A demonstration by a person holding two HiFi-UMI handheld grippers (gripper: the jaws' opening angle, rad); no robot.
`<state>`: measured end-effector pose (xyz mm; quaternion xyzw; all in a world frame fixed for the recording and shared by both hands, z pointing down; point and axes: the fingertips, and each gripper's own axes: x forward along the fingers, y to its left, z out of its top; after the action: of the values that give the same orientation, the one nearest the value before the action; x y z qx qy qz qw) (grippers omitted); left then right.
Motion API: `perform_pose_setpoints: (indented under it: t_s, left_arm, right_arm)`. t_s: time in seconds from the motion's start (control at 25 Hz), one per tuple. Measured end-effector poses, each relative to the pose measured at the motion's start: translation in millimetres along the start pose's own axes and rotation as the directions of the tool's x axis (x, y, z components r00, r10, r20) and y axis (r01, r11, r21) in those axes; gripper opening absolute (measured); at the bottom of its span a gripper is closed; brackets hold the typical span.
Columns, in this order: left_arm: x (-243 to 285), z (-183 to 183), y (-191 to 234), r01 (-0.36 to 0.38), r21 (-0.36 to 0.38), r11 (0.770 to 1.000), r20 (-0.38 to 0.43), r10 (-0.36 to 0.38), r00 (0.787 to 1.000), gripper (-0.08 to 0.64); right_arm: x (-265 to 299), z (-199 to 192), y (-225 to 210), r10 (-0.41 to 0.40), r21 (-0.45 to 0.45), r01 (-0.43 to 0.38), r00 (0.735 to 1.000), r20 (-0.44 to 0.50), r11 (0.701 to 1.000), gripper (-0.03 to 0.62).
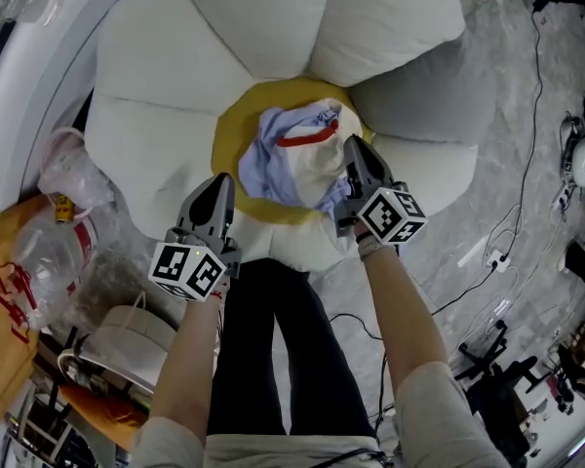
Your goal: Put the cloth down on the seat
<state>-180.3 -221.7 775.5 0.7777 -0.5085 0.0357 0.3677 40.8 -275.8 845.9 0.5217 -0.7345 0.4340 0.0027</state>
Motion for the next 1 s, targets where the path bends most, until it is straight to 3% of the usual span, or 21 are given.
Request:
perform_pose_setpoints:
  t_s: [0.44,1.0]
  left_arm:
    - [-12.1,-4.5,-14.2,0.005,-0.014,1.000,0.000,-0.005,1.000,0.013]
    - [-29.3,40.2,-53.2,0.046,0.001,0.999,0.022,-0.046,0.999,0.013]
  right_arm:
    - [-14.4,-6.0,36.8,0.120,-0.078,-0.123,0.992,-0.040,0.989,0.019]
    - [-47.4,23.3,97.5,0.210,-0.176,-0.225,0.973,-0.099,0.958,0.018]
